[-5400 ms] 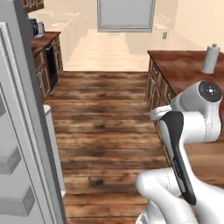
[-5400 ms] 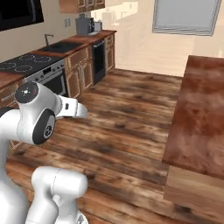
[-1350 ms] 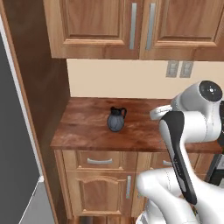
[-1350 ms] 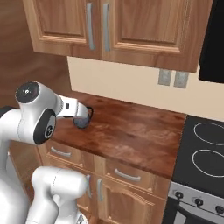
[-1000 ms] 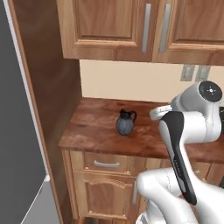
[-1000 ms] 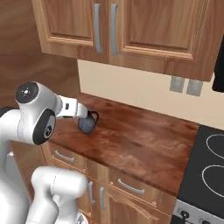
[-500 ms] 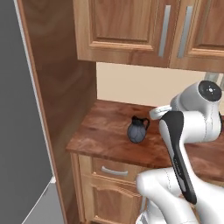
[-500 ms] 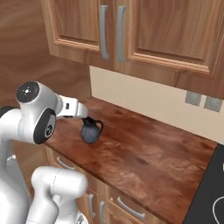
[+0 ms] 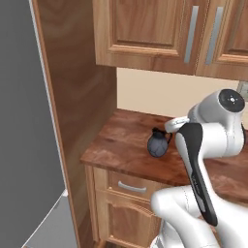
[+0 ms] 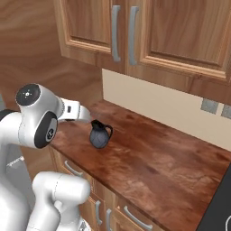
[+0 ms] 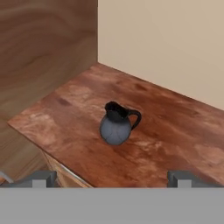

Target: Move the apple and pickle from the top shelf to the second highest shelf to make space. Then, place the pitcher from the counter on the cleared top shelf.

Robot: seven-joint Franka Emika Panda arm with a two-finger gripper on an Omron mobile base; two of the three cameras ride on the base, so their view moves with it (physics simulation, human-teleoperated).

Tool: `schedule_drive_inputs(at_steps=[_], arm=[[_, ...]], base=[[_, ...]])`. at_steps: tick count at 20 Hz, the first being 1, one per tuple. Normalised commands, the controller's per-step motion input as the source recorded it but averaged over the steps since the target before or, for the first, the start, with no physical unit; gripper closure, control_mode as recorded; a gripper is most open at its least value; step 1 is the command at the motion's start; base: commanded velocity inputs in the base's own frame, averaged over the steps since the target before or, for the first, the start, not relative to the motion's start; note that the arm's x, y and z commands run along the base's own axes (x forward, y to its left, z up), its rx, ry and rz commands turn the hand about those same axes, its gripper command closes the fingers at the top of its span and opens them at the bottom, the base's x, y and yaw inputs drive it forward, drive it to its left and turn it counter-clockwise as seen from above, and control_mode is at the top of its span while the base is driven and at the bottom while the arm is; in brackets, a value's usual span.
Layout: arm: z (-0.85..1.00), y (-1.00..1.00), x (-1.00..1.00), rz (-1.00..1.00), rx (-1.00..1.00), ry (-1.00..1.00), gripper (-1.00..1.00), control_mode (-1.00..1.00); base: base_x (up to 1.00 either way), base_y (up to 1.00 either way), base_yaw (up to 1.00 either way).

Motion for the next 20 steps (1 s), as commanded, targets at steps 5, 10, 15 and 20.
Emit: schedule_drive_inputs(at_steps=[5,10,15,20], arm=[[-0.01,0.0,0.21,0.01,0.0,0.0,-1.0,-1.0],[-0.32,0.0,0.01,0.01,0.0,-0.07,-1.0,-1.0],[-0.54,0.0,0.0,0.08,0.0,-0.14,-1.0,-1.0],[-0.29,-0.1,-0.01,0.09,0.0,-0.03,-1.0,-1.0]], base=[[0.0,0.0,0.0],[0.0,0.0,0.0],[0.0,0.0,0.0],[0.0,0.0,0.0]])
